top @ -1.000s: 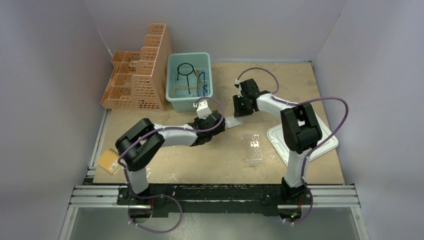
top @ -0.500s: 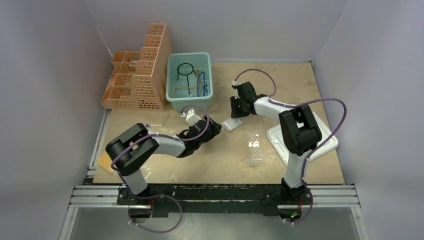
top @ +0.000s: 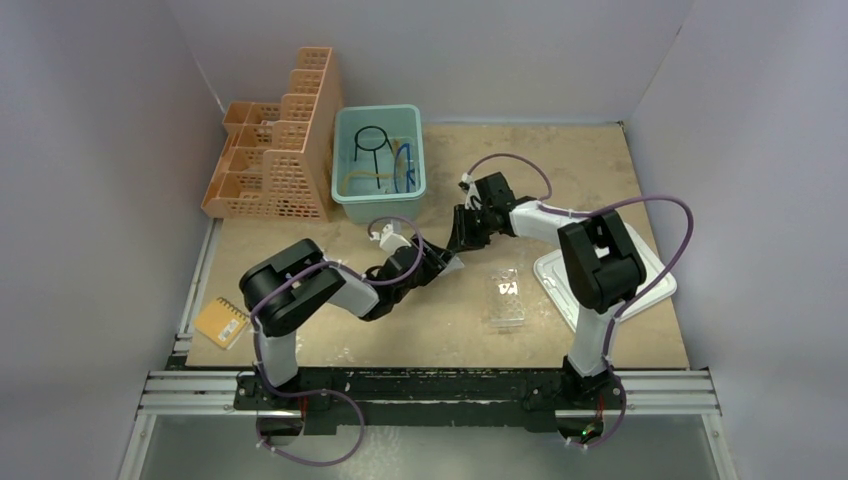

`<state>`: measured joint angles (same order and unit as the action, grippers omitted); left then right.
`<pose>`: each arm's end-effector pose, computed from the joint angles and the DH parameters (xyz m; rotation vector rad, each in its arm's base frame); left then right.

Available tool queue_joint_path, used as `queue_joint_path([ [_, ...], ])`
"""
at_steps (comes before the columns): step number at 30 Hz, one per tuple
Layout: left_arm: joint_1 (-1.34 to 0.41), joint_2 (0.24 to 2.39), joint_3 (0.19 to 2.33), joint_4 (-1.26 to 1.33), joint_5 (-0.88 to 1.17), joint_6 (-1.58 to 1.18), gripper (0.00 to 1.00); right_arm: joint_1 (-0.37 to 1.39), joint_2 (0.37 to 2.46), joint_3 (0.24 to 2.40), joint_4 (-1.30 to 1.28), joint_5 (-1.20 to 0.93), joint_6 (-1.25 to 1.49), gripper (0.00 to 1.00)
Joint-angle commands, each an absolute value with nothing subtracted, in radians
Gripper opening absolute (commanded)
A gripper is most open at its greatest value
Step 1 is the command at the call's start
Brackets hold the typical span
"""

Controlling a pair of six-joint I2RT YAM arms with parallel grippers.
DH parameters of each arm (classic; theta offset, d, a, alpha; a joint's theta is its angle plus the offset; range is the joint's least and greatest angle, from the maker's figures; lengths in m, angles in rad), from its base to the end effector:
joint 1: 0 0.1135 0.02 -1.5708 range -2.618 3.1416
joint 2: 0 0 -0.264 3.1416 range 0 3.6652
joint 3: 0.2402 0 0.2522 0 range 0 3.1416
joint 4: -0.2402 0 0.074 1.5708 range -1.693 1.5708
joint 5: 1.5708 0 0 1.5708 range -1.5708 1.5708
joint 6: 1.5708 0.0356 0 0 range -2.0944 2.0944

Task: Organize the chemistry lab equipment

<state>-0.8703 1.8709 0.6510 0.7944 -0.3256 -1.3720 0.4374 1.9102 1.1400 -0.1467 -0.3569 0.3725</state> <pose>0.2257 -0.2501 0.1118 -0.7518 2.0196 -1.0913 0.3487 0.1768 0.1497 -0.2406 2.5654 0.7700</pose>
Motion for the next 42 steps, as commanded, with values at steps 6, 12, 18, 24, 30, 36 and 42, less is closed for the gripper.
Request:
queue_joint_path([
  [6,-0.879,1.833,0.675,0.733,-0.375,-1.347,0.20,0.456,1.956,1.059,-0.399,-0.352,0.385,0.30],
  [12,-0.882,1.685,0.703,0.546,-0.382,-1.236,0.00,0.451,1.855,1.130,-0.413,-0.252,0.413,0.30],
  [18,-0.881,1.503,0.856,0.215,-0.419,-1.032,0.00,0.425,1.702,1.241,-0.444,-0.083,0.460,0.34],
  [24,-0.811,1.418,1.177,-0.163,-0.460,-0.847,0.00,0.422,1.549,1.193,-0.370,0.120,0.469,0.36],
  [30,-0.615,1.499,1.352,-0.292,-0.318,-0.757,0.00,0.422,1.487,1.148,-0.358,0.130,0.475,0.37],
  [36,-0.475,1.686,1.509,-0.424,-0.229,-0.695,0.00,0.422,1.464,1.129,-0.364,0.131,0.469,0.37],
  [42,-0.410,1.834,1.568,-0.397,-0.170,-0.630,0.00,0.422,1.457,1.114,-0.349,0.197,0.470,0.37],
])
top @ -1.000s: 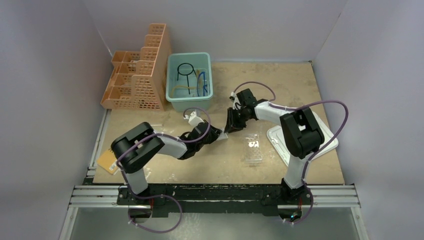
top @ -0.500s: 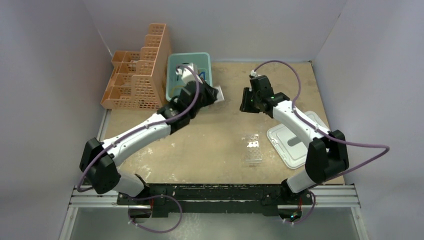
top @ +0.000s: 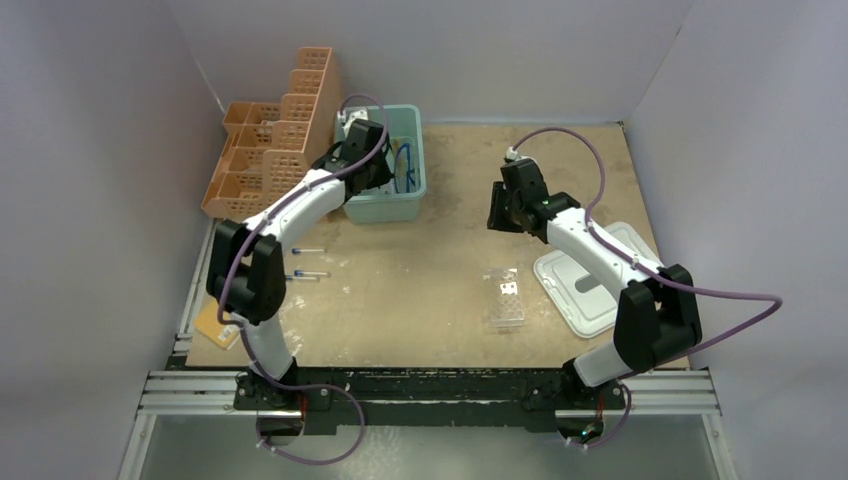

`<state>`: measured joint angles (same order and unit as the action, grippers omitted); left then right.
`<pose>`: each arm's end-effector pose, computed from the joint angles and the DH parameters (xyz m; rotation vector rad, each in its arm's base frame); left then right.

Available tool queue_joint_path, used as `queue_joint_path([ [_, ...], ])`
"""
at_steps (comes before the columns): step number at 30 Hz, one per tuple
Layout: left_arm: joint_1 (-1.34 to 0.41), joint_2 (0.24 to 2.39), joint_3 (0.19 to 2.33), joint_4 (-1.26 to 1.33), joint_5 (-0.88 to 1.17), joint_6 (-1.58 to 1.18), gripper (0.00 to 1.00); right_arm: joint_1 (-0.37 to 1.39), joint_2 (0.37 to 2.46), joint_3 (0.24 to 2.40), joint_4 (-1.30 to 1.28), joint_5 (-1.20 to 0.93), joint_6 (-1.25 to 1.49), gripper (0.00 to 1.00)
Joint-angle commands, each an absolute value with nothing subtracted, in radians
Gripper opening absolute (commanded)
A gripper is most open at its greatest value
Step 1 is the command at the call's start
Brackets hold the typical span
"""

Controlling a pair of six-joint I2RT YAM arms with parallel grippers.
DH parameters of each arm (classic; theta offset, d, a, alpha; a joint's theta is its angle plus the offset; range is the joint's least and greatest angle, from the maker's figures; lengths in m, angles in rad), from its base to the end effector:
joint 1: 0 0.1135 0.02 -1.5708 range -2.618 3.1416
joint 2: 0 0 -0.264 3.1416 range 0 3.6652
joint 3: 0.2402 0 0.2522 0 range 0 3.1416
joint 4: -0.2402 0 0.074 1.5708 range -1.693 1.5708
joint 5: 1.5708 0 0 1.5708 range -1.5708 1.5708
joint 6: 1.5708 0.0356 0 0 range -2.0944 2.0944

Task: Organize the chemistry lab equipment

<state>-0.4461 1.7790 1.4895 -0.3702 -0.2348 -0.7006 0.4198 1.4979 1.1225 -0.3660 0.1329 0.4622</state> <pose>0.3755 -0.1704 0.2928 -0.4110 2.1968 -0.3719 0.3044 0.1307 0.2690 0.1172 2.3196 0.2965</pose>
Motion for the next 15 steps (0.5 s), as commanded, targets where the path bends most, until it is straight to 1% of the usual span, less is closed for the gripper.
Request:
queue_joint_path([
  [1,-0.397,1.847,1.572,-0.387,-0.160,-0.631,0.00,0.423,1.459,1.112,-0.346,0.201,0.465,0.37],
  [6,-0.335,1.891,1.561,-0.294,-0.041,-0.625,0.00,0.422,1.480,1.119,-0.341,0.209,0.441,0.38],
  [10,-0.319,1.906,1.583,-0.279,-0.023,-0.615,0.01,0.422,1.506,1.137,-0.330,0.221,0.417,0.38],
  [13,-0.318,1.918,1.607,-0.290,-0.036,-0.606,0.08,0.422,1.526,1.156,-0.321,0.227,0.400,0.38],
  [15,-0.318,1.925,1.624,-0.315,-0.068,-0.601,0.19,0.422,1.538,1.168,-0.319,0.235,0.392,0.38],
])
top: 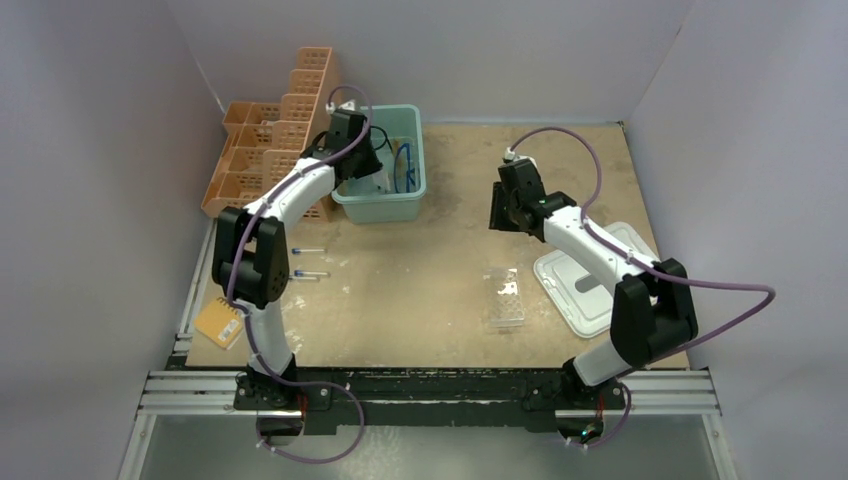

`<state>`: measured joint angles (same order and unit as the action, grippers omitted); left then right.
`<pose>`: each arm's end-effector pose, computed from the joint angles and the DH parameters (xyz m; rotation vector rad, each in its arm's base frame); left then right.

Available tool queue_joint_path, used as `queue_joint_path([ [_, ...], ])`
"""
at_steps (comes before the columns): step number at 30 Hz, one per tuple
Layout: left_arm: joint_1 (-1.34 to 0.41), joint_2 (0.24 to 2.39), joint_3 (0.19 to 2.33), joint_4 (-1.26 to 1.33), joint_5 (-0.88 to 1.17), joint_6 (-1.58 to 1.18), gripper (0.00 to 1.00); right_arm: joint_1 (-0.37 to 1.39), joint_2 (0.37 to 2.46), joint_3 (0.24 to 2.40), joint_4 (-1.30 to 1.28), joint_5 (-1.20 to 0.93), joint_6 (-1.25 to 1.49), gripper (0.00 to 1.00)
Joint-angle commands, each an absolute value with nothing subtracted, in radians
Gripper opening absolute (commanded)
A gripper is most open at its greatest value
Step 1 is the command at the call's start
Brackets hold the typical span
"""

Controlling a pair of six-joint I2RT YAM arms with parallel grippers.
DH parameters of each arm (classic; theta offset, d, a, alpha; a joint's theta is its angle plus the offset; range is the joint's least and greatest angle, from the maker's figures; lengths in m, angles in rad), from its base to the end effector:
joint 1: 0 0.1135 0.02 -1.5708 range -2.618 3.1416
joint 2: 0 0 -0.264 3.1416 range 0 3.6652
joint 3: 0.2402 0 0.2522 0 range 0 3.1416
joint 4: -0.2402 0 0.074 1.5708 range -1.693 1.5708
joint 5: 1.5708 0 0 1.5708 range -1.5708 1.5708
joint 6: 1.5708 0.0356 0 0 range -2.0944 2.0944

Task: Organize the chemistry lab equipment

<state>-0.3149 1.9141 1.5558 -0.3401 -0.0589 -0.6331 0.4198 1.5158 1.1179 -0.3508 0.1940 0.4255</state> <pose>0.4221 -0.1353 0.2619 -0.3964 2.2707 -0.4300 0.3081 0.1300 0.2633 0.1045 2.3088 0.2079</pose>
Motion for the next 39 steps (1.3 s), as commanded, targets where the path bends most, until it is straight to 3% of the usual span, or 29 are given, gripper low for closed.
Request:
queue_joint_path([
  [1,-0.318,1.925,1.634,-0.325,-0.084,-0.593,0.24,0.422,1.541,1.174,-0.320,0.241,0.388,0.38],
  [7,-0.319,1.886,1.698,-0.404,-0.176,-0.551,0.40,0.421,1.551,1.193,-0.328,0.267,0.373,0.39],
  [23,-0.449,1.581,1.549,-0.329,0.006,-0.471,0.46,0.239,1.481,1.130,-0.481,0.274,0.494,0.47],
  [27,-0.500,1.494,1.478,-0.424,-0.207,-0.472,0.49,0.239,1.476,1.102,-0.463,0.229,0.505,0.48],
  [30,-0.500,1.443,1.452,-0.608,-0.312,-0.510,0.62,0.239,1.477,1.106,-0.450,0.237,0.499,0.48],
  [39,-0.499,1.186,1.190,-0.756,-0.515,-0.636,0.68,0.239,1.509,1.094,-0.499,0.261,0.551,0.50],
])
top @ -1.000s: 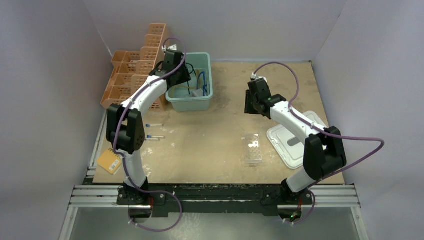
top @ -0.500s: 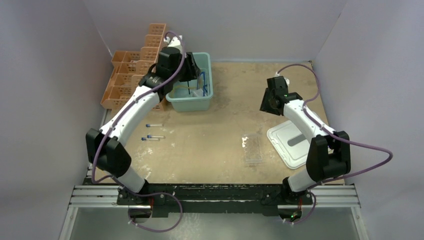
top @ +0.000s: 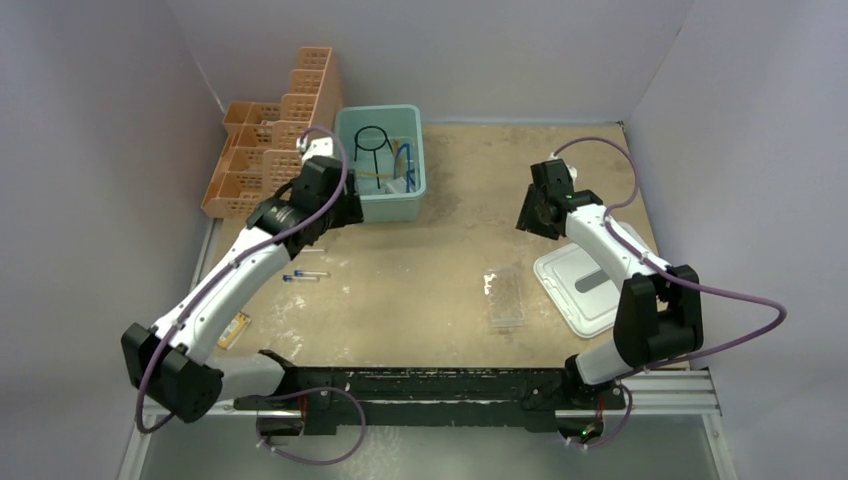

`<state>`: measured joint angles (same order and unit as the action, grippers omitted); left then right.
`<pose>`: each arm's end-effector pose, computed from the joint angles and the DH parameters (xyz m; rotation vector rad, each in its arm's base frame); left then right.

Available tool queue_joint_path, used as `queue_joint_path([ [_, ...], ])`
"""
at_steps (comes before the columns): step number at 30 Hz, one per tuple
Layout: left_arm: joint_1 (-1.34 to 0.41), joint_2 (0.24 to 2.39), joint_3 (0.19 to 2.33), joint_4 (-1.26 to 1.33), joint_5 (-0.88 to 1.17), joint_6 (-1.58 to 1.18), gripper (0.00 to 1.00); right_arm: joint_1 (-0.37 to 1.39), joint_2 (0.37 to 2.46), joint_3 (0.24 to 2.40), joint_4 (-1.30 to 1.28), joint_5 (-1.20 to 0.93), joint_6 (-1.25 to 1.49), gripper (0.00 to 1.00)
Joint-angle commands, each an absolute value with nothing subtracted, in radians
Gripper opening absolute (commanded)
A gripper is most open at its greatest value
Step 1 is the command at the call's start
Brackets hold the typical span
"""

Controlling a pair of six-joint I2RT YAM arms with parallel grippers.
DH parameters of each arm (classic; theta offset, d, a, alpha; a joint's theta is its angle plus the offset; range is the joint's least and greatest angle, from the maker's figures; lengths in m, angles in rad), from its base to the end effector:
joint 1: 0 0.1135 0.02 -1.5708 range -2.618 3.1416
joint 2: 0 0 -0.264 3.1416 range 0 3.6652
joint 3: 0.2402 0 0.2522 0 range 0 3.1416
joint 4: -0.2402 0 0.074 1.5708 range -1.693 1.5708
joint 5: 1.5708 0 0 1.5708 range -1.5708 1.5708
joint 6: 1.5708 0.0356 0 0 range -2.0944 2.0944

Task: Organize the chemistry lab equipment

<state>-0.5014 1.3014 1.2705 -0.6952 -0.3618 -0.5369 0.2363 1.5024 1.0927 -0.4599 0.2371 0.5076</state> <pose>0.2487 -0.1219 0.3491 -0.2235 2.2335 -0.1435 0.3137 0.0669 0.2514 0.4293 2.3700 0.0528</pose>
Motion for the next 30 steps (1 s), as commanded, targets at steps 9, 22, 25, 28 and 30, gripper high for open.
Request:
queue_joint_path([
  [9,-0.314,1.135,0.929,-0.772,-0.576,-0.905,0.51,0.238,1.526,1.097,-0.461,0.236,0.579,0.49],
  [22,-0.107,1.200,0.630,-0.399,-0.426,-1.021,0.39,0.239,1.535,1.101,-0.468,0.212,0.582,0.47],
  [25,-0.093,1.251,0.627,-0.388,-0.413,-1.026,0.37,0.239,1.537,1.106,-0.470,0.207,0.577,0.47],
  [28,-0.088,1.271,0.624,-0.371,-0.412,-1.034,0.36,0.239,1.534,1.105,-0.455,0.200,0.571,0.47],
  [30,-0.087,1.282,0.624,-0.362,-0.409,-1.035,0.36,0.239,1.540,1.108,-0.450,0.197,0.565,0.47],
])
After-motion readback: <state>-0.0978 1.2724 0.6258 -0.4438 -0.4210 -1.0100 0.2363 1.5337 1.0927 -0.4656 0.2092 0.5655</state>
